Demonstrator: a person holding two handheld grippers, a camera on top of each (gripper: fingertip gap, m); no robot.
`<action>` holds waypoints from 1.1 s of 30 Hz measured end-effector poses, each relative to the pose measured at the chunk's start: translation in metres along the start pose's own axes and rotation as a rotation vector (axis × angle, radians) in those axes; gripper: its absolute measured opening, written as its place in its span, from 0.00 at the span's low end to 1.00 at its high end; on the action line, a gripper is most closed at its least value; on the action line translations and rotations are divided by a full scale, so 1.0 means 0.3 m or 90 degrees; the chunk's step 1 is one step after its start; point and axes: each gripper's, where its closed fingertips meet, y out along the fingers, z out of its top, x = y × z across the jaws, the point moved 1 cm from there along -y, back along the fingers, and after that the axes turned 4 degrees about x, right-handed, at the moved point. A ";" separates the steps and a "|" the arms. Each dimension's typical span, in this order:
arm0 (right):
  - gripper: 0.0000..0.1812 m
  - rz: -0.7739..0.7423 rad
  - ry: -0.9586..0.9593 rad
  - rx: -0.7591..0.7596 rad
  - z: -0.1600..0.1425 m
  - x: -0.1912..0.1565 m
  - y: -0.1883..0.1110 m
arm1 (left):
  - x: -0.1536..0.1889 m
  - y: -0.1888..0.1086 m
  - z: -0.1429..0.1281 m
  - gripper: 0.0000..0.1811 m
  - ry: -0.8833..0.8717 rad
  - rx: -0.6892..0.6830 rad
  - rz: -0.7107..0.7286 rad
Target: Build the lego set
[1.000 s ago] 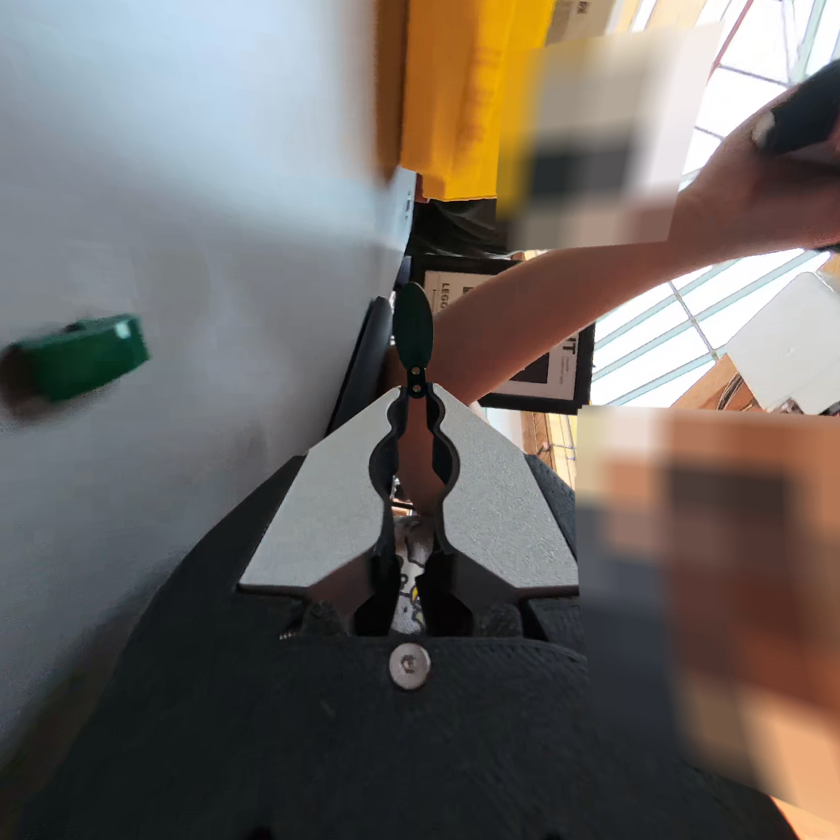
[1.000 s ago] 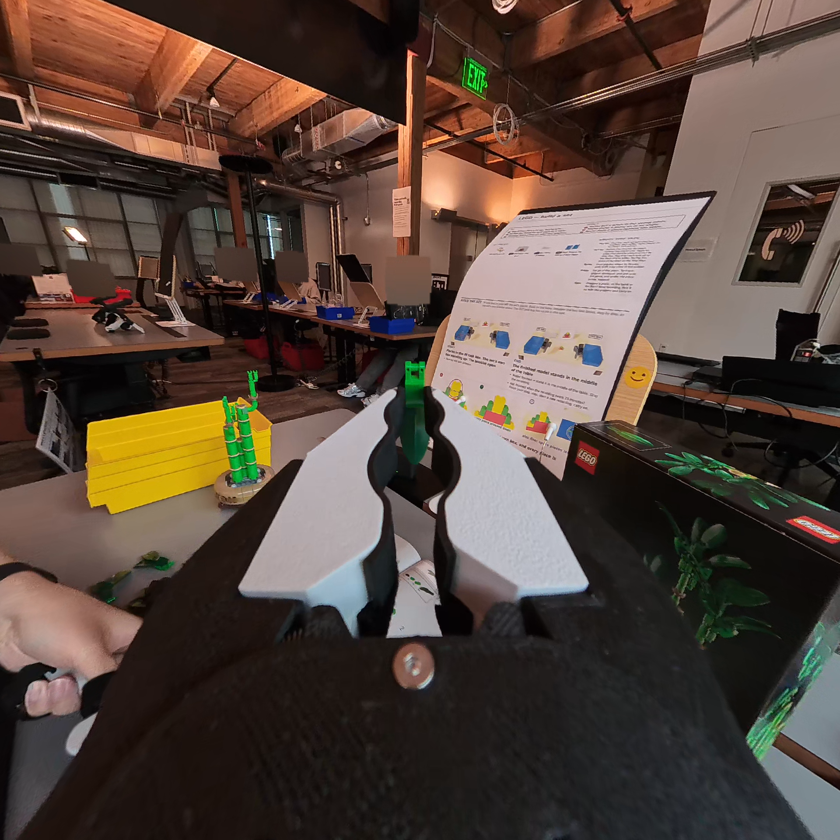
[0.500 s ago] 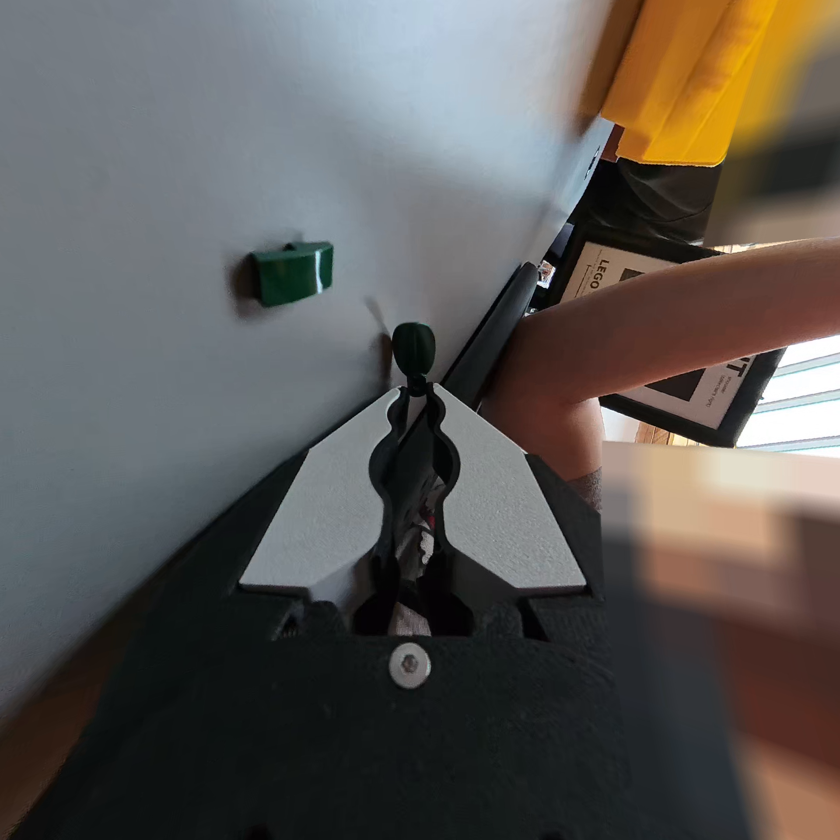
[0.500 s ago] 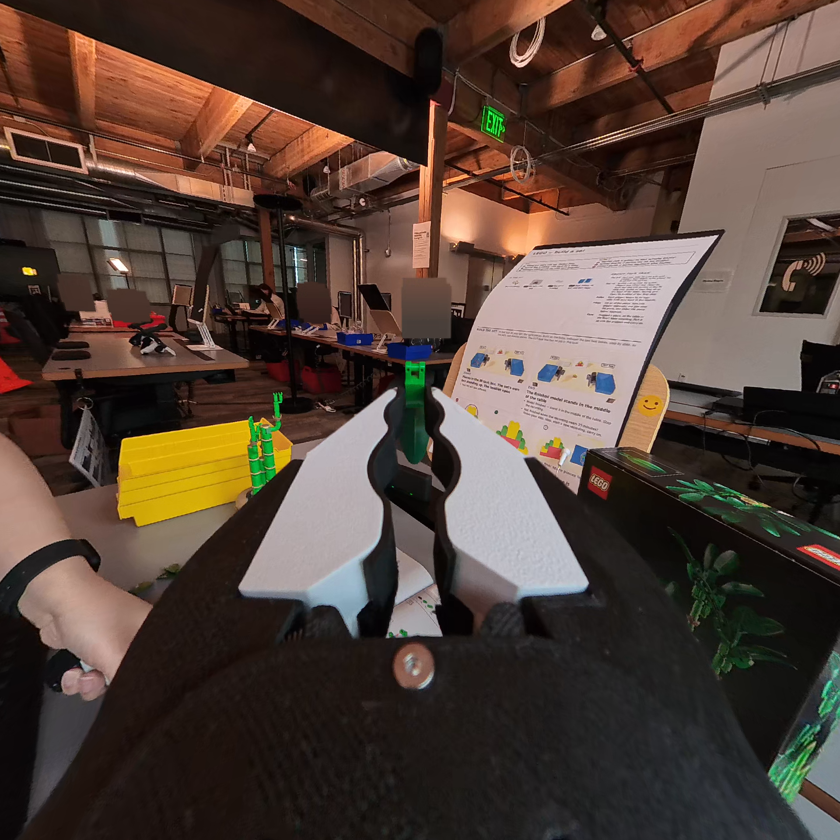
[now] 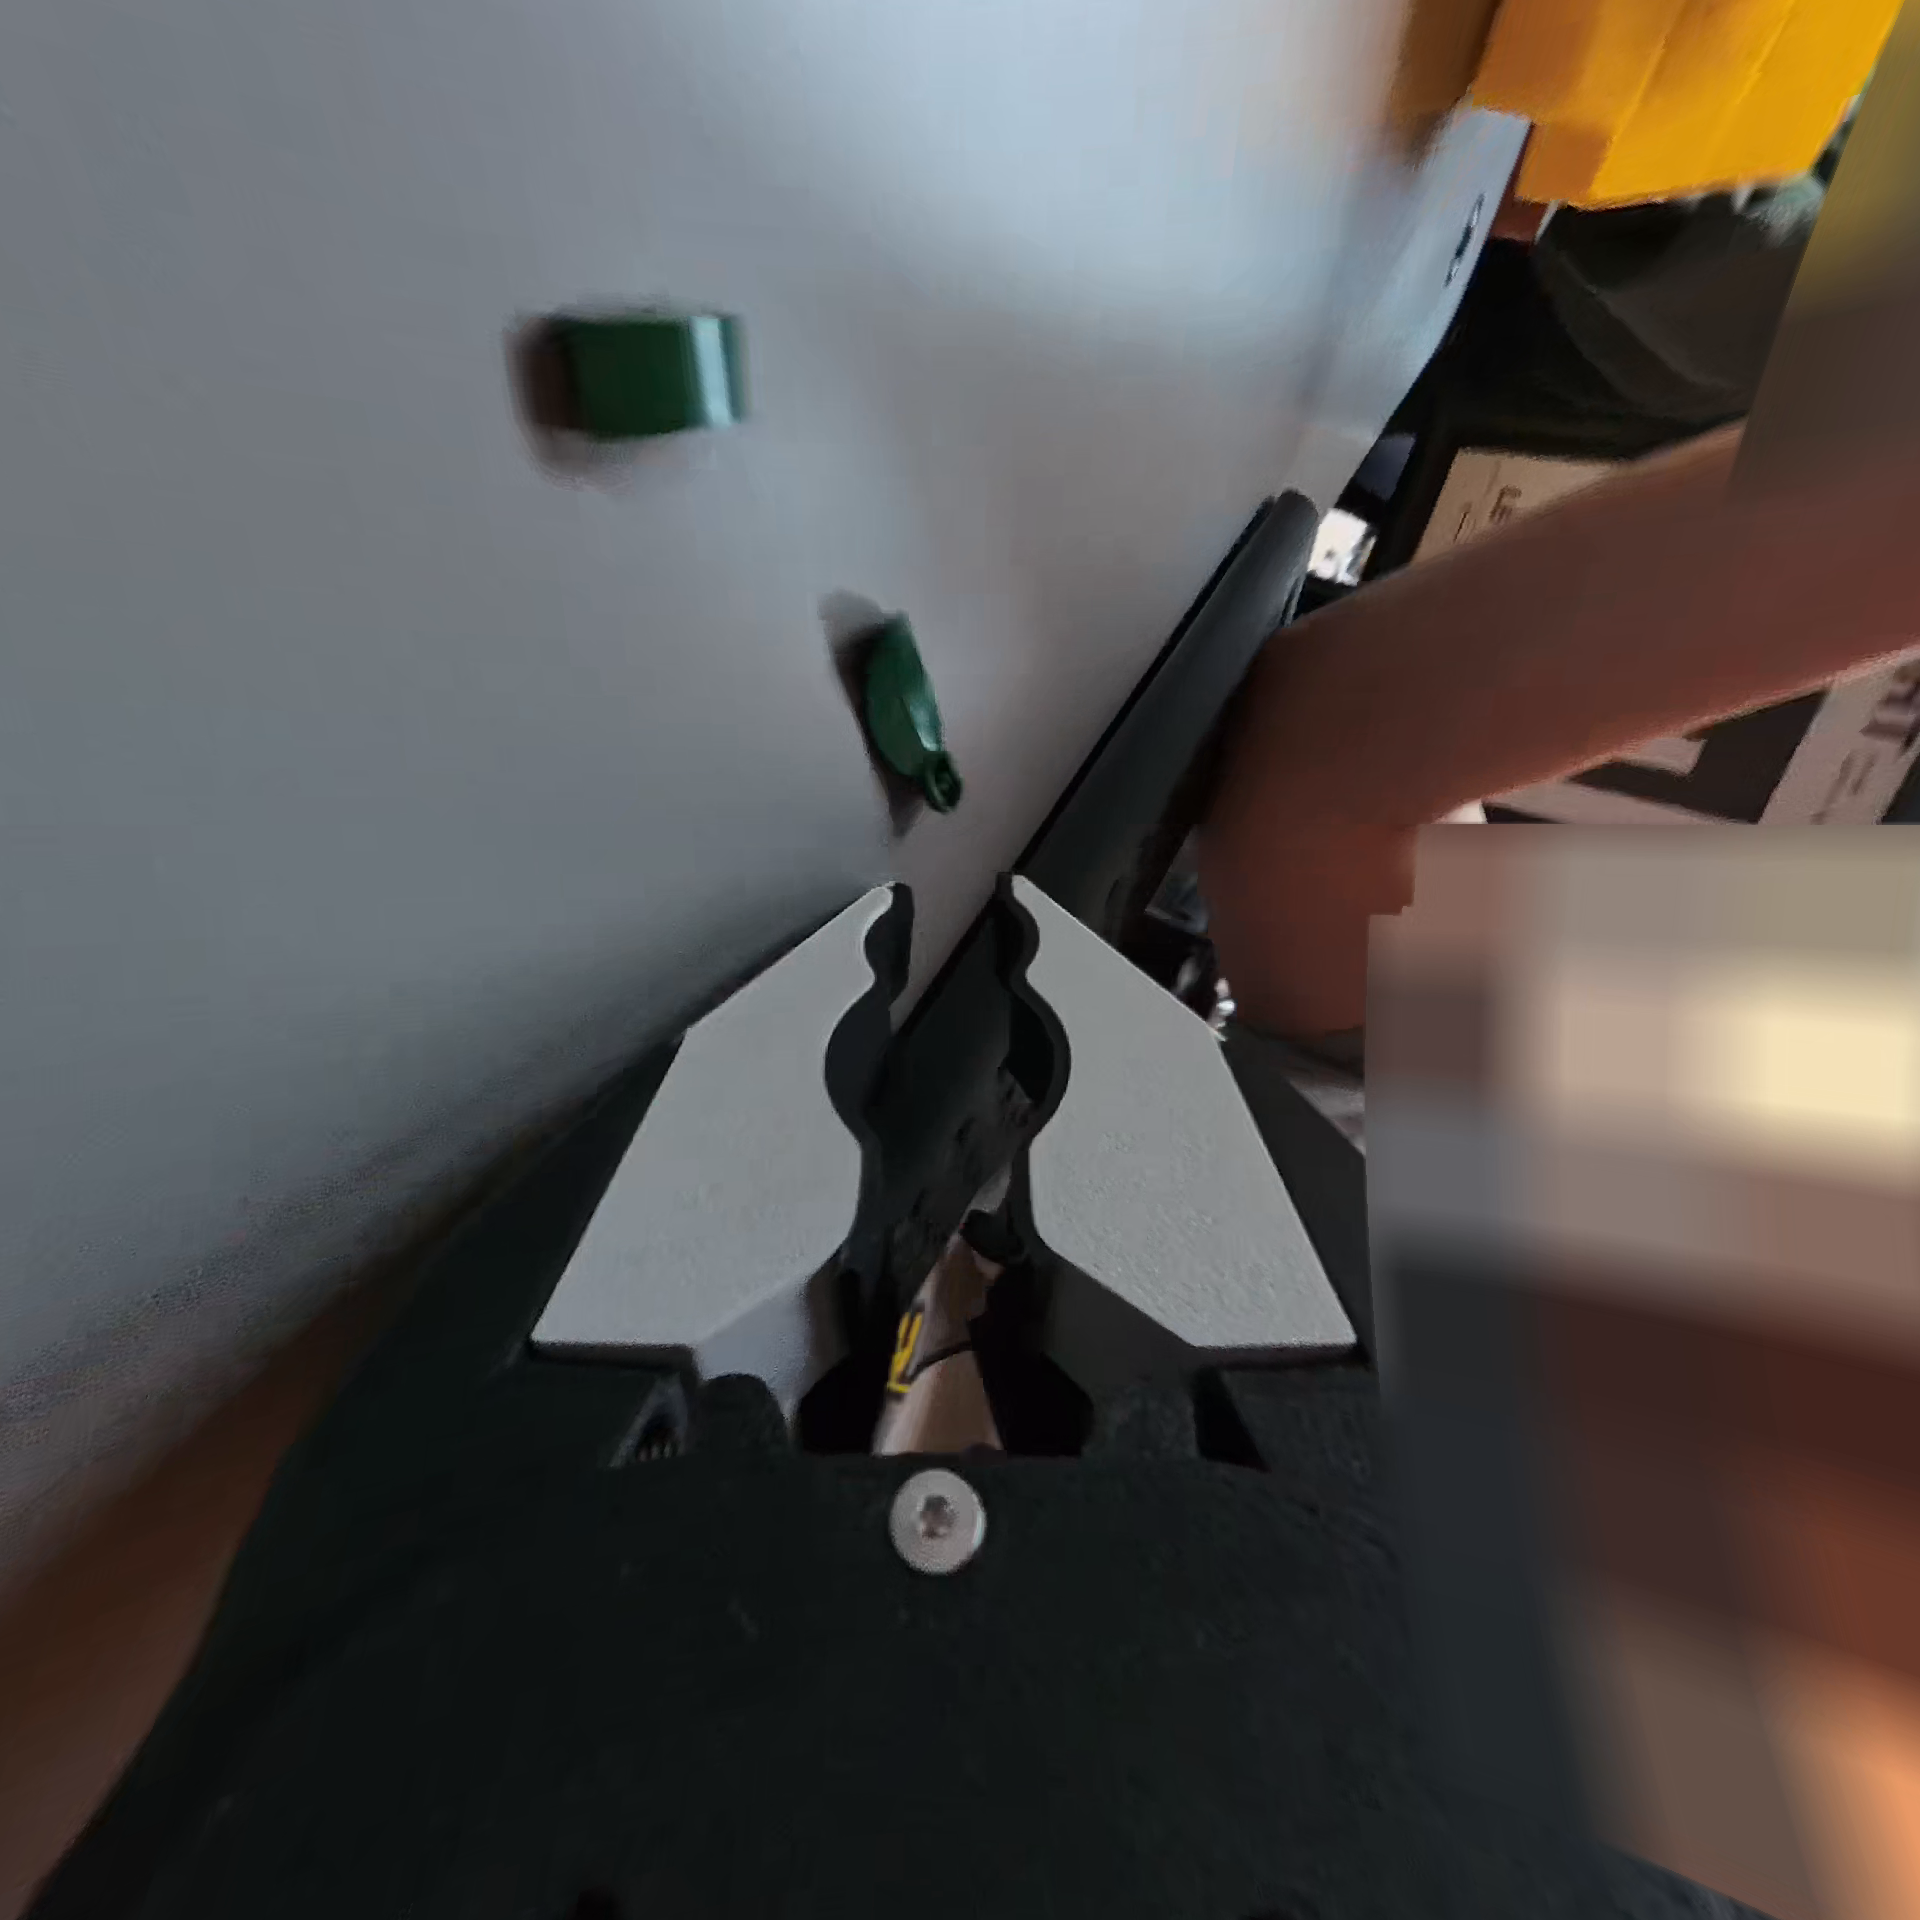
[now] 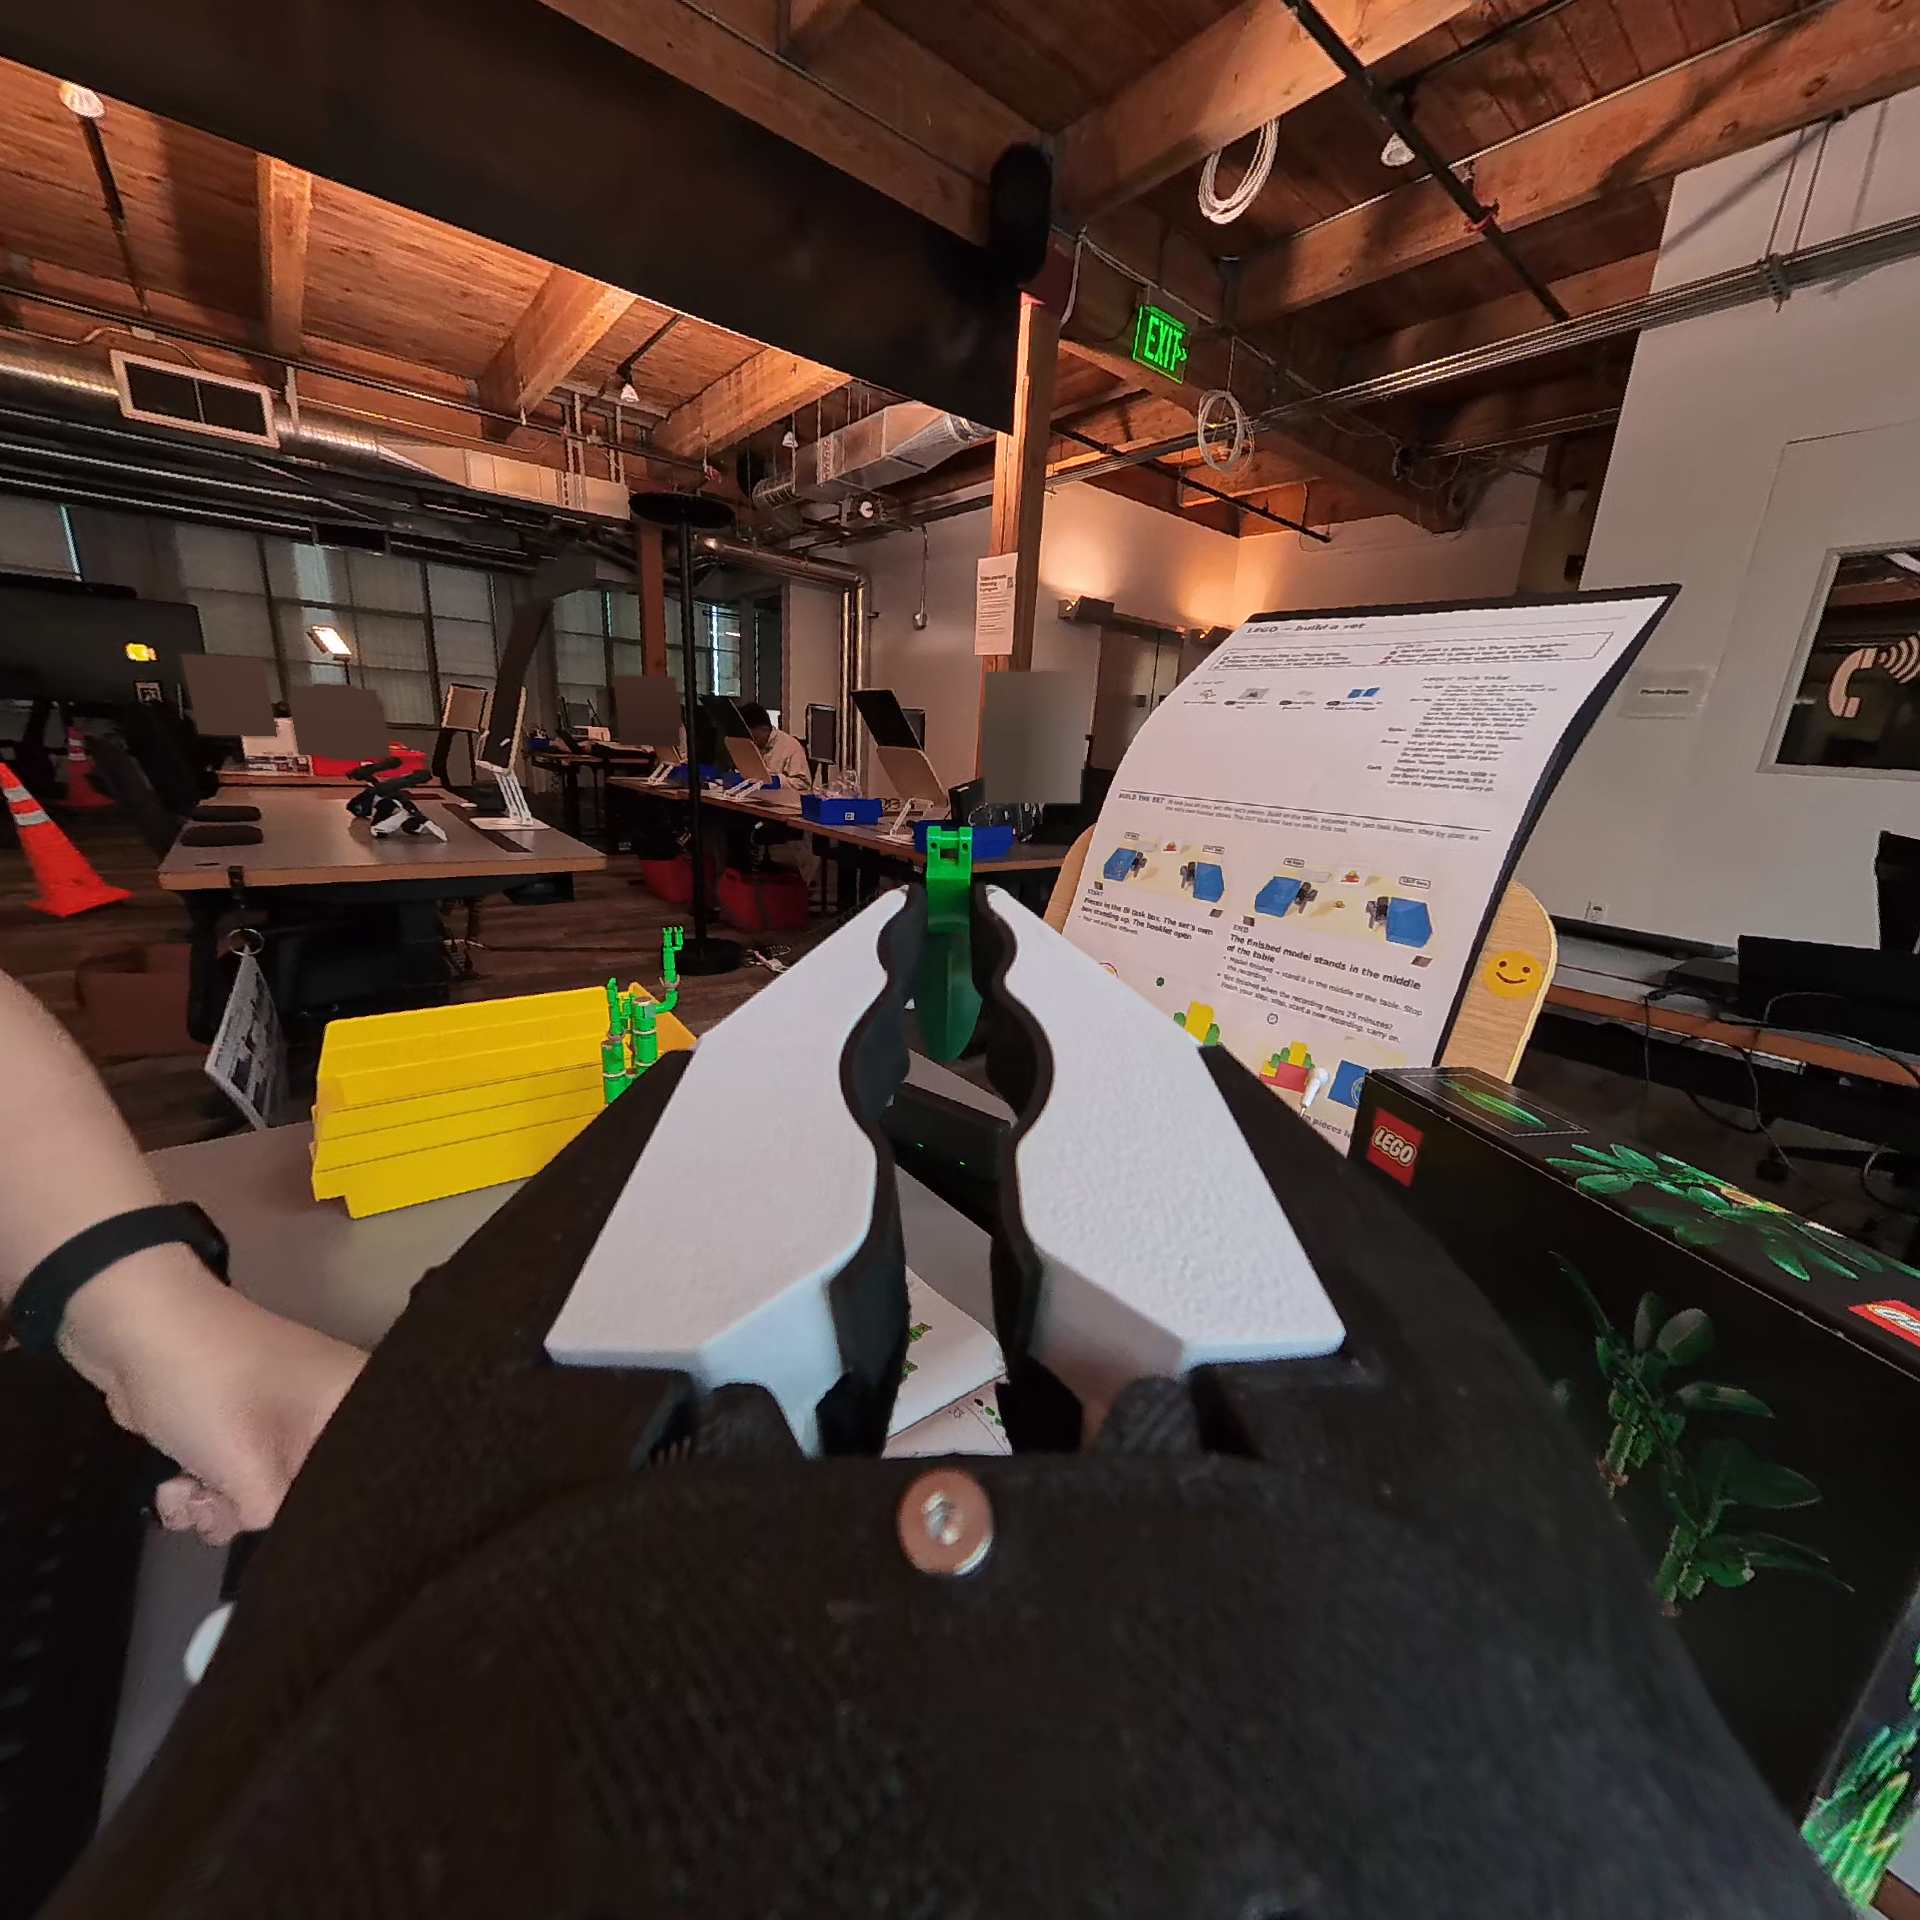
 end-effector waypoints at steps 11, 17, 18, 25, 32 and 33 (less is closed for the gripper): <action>0.03 0.007 0.013 0.011 0.002 0.007 -0.003 | 0.024 -0.049 0.052 0.11 1.163 -0.066 0.422; 0.03 0.008 0.024 0.030 0.019 0.015 -0.019 | -0.013 0.003 0.023 0.08 1.372 -0.071 0.462; 0.03 0.009 0.026 0.032 0.021 0.016 -0.020 | -0.014 0.008 0.023 0.08 1.389 -0.073 0.468; 0.03 0.018 0.032 0.029 0.017 0.007 -0.012 | -0.021 0.018 0.034 0.05 1.440 -0.156 0.477; 0.03 0.018 0.028 0.016 0.004 0.006 -0.004 | -0.016 0.035 0.042 0.04 1.488 -0.256 0.454; 0.03 0.019 0.030 0.017 0.005 0.007 -0.005 | -0.016 0.040 0.041 0.02 1.496 -0.264 0.449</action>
